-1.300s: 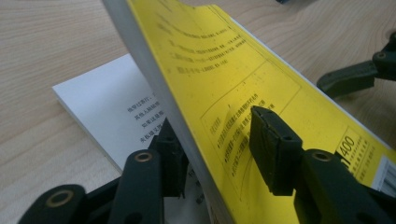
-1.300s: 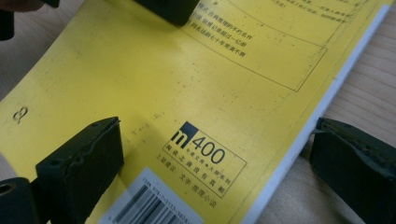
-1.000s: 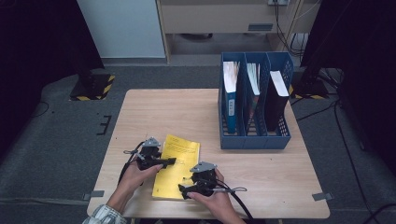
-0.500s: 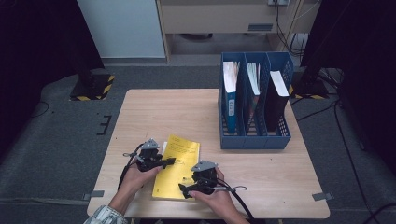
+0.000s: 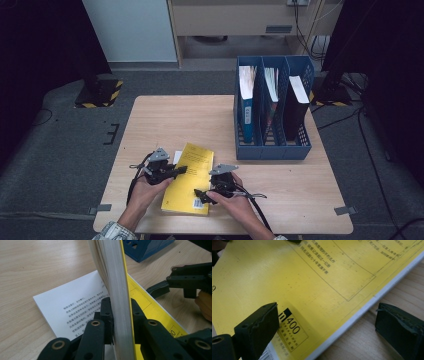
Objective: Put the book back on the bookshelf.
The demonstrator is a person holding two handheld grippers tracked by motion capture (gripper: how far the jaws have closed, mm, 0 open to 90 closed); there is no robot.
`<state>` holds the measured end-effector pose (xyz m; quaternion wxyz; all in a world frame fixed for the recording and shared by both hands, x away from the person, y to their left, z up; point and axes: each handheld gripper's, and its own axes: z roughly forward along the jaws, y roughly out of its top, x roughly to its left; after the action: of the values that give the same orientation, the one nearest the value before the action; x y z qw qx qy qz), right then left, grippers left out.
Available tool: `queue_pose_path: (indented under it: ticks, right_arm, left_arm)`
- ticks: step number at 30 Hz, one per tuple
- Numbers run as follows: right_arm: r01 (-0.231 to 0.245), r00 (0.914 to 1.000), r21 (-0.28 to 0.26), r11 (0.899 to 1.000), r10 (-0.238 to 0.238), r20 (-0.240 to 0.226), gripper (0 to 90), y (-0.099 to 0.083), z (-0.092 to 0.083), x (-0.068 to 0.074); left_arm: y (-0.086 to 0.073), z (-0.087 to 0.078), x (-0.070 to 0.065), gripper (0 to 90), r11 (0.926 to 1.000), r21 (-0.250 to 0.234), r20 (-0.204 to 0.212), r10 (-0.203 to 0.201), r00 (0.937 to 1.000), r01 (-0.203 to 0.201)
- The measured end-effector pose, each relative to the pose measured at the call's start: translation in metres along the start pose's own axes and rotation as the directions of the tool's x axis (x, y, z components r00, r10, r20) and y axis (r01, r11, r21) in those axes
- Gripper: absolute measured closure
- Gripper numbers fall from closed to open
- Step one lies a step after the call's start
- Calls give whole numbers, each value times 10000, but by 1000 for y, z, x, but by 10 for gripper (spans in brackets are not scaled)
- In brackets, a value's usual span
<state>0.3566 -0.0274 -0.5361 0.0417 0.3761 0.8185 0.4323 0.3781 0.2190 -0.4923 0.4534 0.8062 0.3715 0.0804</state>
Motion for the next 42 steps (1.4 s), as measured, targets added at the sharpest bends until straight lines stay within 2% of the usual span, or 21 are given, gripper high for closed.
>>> queue_pose_path:
  ticks: [8,15,18,22,25,29,31,33,34,35,37,42]
  right_arm:
    - [-120,9982,-21,9999,119,-589,49,8,7,-10]
    - [-281,9917,-198,9994,253,-1262,51,10,12,-13]
    - [-380,9907,-147,9992,358,-1312,50,12,14,-14]
    - [-248,9929,-182,9995,225,-1170,80,13,15,-14]
    - [-430,9926,-192,9989,406,-1143,113,13,14,-15]
    - [-453,9933,-259,9986,422,-1079,123,14,15,-16]
    - [-392,9938,-276,9988,361,-1049,123,14,15,-16]
    - [-424,9938,-233,9988,397,-1039,121,15,16,-15]
    - [-412,9936,-215,9989,387,-1061,121,15,16,-16]
    - [-431,9934,-186,9989,408,-1072,120,15,16,-15]
    - [-436,9937,-186,9989,414,-1038,119,16,16,-16]
    - [-537,9923,-212,9983,510,-1129,119,16,16,-18]
  left_arm:
    - [1,-5,2,793,9997,-256,6,-44,10000,44]
    - [5,-10,-1,800,9985,-540,129,90,9999,-83]
    - [3,-10,3,798,9985,-537,212,-100,9997,112]
    - [0,-8,10,773,9990,-111,121,-431,9990,432]
    - [-5,-5,18,728,9977,213,-23,-648,9979,649]
    - [-12,-1,26,602,9938,713,-137,-848,9963,856]
    - [-15,3,28,527,9928,924,-111,-755,9971,762]
    - [-16,4,30,528,9911,962,-34,-920,9958,919]
    - [-15,2,30,549,9924,921,-78,-809,9967,813]
    - [-13,1,29,616,9942,736,-103,-783,9969,788]
    - [-8,-3,25,692,9978,561,-78,-361,9993,364]
    - [-6,-9,24,776,9982,151,395,-582,9975,577]
